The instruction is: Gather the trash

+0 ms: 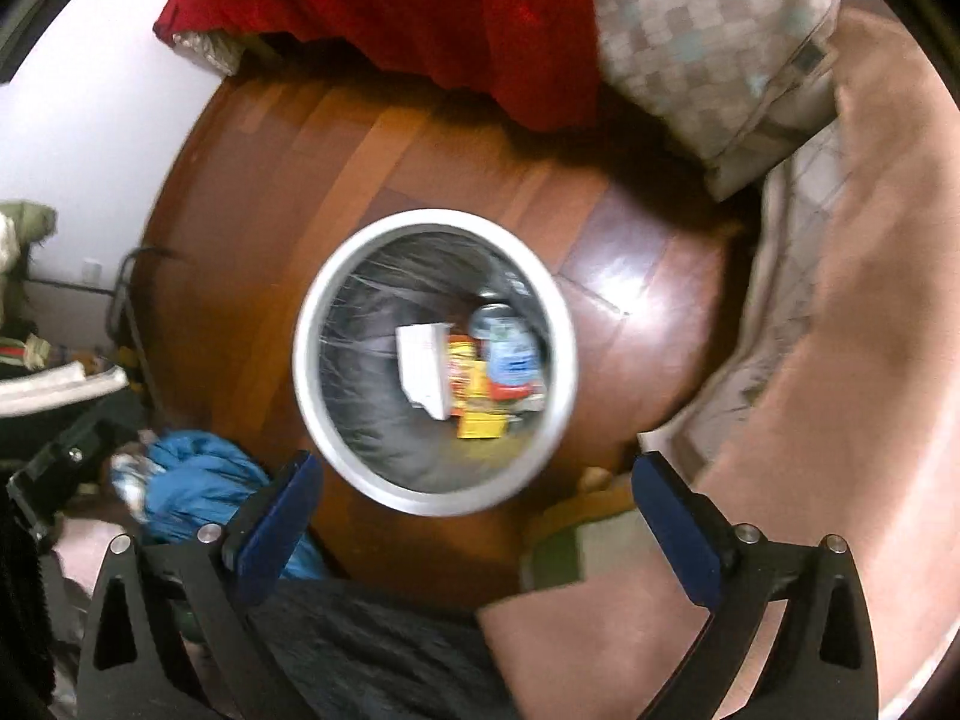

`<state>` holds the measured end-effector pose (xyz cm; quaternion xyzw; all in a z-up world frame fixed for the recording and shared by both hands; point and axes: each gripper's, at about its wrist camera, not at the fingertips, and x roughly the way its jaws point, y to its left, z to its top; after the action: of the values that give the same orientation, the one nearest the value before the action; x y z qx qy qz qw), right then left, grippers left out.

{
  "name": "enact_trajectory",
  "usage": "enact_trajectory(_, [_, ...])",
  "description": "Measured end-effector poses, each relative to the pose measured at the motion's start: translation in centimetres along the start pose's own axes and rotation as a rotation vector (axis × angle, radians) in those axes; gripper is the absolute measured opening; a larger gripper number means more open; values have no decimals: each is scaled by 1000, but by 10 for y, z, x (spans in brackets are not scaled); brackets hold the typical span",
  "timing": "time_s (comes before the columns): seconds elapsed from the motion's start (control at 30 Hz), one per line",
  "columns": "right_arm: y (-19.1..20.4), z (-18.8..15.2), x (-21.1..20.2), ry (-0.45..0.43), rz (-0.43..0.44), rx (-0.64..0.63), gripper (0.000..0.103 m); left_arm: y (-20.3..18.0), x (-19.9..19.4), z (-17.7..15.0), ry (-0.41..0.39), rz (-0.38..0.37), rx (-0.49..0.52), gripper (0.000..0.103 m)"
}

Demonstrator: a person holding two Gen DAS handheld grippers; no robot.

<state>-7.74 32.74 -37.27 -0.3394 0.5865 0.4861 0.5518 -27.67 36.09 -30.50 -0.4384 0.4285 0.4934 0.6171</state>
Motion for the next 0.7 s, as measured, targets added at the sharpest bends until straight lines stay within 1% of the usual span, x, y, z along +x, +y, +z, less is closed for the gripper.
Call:
enact_trajectory(0.13, [0,-19,-26,-29,-38,-32,103,-2,-16,-15,-15,26,0,96])
enact_trajectory(0.23, [3,-29,-45,-50,-31,-48,103,-4,-31,-23,-27,28,7,96])
enact_trajectory(0.33, [7,-39,-68,-69,-5,-65,103,-7,-48,-29,-43,22,18,96])
enact_trajectory(0.5, [19,-55,-110,-120,36,-90,103,-13,-86,-36,-85,-8,30,96])
enact_trajectory(0.7, [32,-69,-169,-172,95,-132,103,-19,-138,-41,-130,-64,50,96])
